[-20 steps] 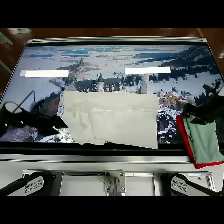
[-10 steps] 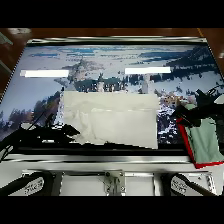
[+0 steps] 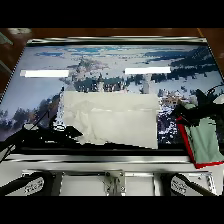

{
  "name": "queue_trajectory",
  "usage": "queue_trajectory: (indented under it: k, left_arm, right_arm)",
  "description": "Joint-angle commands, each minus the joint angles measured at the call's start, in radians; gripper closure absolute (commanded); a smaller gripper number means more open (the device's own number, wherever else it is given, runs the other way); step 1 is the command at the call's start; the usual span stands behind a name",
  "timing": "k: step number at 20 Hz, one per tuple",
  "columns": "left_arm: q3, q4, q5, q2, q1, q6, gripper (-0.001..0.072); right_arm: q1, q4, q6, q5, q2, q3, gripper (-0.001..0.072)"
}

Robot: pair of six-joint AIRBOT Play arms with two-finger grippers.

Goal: Fold the shirts.

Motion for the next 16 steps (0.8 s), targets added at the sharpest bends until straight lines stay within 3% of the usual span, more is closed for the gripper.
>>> queue_trajectory:
  k: [1, 2, 4, 9, 13, 16]
  left_arm:
    - [0.001, -0.08, 0.06, -0.001, -0.008, -0.005, 0.0467]
    - [0.002, -0.131, 0.085, -0.001, -0.009, 0.032, 0.0666]
    - [0.002, -0.212, 0.089, -0.001, -0.008, 0.096, 0.0673]
    - [0.031, -0.221, 0.042, 0.008, -0.007, 0.142, 0.0675]
    - [0.082, -0.217, -0.01, 0.034, -0.007, 0.162, 0.0675]
    - [0.132, -0.217, -0.075, 0.072, -0.007, 0.196, 0.0675]
  right_arm:
    - [0.001, 0.0, 0.011, 0.001, 0.0, 0.0, 0.0118]
    - [0.001, -0.009, 0.026, 0.001, 0.001, 0.0, 0.0118]
    - [0.001, -0.045, 0.044, 0.008, 0.0, 0.0, 0.0118]
    - [0.0, -0.121, -0.002, 0.1, 0.0, -0.089, 0.0118]
    - [0.001, 0.04, -0.088, -0.002, 0.0, -0.301, 0.0117]
    - [0.002, 0.08, -0.072, -0.077, 0.0, -0.378, 0.0117]
